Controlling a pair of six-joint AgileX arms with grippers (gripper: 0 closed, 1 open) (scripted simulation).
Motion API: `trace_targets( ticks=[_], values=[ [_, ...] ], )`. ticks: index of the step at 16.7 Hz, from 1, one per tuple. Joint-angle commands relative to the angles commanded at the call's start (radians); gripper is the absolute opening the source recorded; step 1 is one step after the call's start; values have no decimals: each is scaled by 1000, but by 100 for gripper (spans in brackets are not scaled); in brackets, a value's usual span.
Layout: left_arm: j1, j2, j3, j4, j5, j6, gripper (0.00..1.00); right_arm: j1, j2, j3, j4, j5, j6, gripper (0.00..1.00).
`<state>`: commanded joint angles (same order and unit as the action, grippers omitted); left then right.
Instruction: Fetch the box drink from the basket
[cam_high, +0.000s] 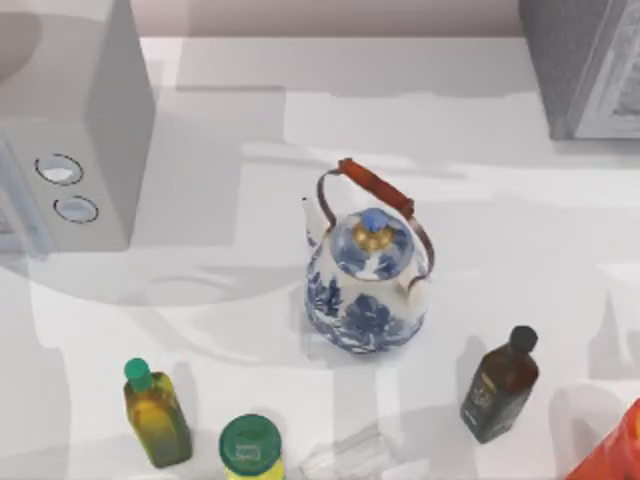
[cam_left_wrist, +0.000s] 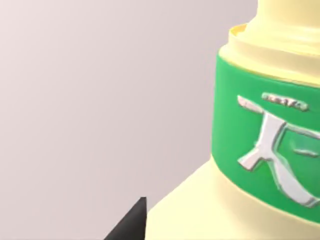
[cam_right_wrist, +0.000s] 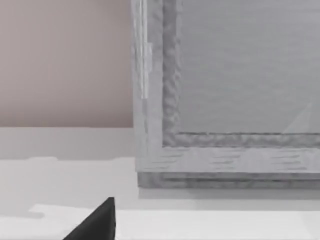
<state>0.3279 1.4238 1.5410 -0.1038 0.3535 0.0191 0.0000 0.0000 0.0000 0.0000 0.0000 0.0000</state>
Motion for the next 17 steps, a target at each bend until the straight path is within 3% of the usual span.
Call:
trace_targets(
  ticks=[12,17],
  values=[
    [-157,-677,-744,52,-168,-8,0,0,0,0,0,0,0,100],
    [-221,-1059,-1157,71,-238,-12,0,0,0,0,0,0,0,100]
  ],
)
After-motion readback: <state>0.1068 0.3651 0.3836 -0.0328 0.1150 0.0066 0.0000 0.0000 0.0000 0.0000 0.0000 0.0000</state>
